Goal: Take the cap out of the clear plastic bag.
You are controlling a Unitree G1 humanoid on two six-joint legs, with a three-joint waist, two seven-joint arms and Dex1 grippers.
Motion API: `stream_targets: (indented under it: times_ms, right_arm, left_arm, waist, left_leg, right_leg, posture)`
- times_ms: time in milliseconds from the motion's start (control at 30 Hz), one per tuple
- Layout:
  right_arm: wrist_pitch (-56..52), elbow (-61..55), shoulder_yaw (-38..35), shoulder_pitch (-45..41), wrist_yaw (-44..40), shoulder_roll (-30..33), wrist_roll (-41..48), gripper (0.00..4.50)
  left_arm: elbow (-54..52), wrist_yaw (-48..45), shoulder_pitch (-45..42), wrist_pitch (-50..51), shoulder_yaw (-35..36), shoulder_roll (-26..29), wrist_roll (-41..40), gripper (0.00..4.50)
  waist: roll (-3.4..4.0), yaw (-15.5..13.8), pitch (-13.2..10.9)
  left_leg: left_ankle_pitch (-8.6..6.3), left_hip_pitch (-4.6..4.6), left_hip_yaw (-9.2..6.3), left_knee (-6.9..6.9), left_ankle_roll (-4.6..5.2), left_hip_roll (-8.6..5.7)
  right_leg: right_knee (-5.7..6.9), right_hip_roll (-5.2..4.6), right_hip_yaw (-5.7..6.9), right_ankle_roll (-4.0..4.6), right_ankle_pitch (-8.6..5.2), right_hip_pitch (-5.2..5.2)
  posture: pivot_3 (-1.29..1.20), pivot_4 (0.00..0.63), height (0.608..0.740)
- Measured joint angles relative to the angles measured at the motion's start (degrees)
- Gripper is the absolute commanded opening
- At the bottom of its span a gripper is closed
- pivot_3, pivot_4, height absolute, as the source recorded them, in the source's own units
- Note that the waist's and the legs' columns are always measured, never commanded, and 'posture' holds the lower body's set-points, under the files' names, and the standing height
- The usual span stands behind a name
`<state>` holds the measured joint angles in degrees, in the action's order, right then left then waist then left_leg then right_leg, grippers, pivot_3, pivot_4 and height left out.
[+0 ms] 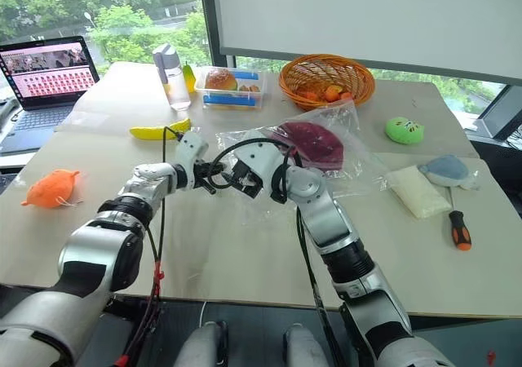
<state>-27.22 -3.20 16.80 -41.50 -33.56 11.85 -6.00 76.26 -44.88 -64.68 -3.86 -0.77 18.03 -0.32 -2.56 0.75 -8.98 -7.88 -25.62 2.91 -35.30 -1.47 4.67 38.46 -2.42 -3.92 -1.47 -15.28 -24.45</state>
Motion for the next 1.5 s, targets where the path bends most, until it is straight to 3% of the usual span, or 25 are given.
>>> stream_targets:
  times_ms: [233, 667, 1000, 1500]
  right_arm:
    - [-1.9, -1.8, 0.4, 0.9, 0.1, 0.6, 0.0, 4.5]
    - [-6.0, -3.0, 4.8, 1.6, 0.0, 1.6, -2.3, 4.5]
    - [-5.9, 0.4, 7.2, 1.7, 0.3, 3.3, -4.9, 4.5]
    - [2.6, 8.4, 6.3, -1.0, 8.8, 1.9, -9.6, 4.5]
  left_arm:
    - [0.0, -4.2, -3.1, 0.0, 3.4, -3.8, -0.9, 0.04]
    - [-0.7, -16.0, -5.2, 1.7, 4.7, -3.1, -1.9, 0.04]
    - [-1.3, -18.2, -5.2, 1.8, 4.0, -1.4, -1.3, 0.04]
    - [-2.3, -18.4, -5.1, 2.5, 4.0, 0.8, -0.8, 0.04]
  waist:
    - [0.0, 0.2, 0.0]
    - [-0.01, 0.4, 0.0]
    - [-0.01, 0.4, 0.0]
    - [-0.01, 0.4, 0.0]
  left_leg:
    - [0.0, 0.01, -0.01, 0.01, 0.0, -0.01]
    - [0.0, 0.0, -0.05, 0.0, 0.0, -0.02]
    - [0.0, 0.0, -0.06, 0.0, 0.0, -0.02]
    - [0.0, 0.01, -0.07, 0.0, 0.01, -0.02]
  right_leg:
    - [-0.01, 0.0, 0.0, -0.01, 0.0, 0.0]
    - [0.0, 0.0, 0.0, -0.01, -0.01, 0.01]
    - [0.0, 0.0, 0.0, -0.01, -0.01, 0.01]
    - [0.0, 0.0, 0.0, -0.02, -0.01, 0.01]
  posture:
    - [0.0, 0.15, 0.737]
    - [0.0, 0.15, 0.737]
    - [0.0, 0.15, 0.737]
    - [0.0, 0.15, 0.737]
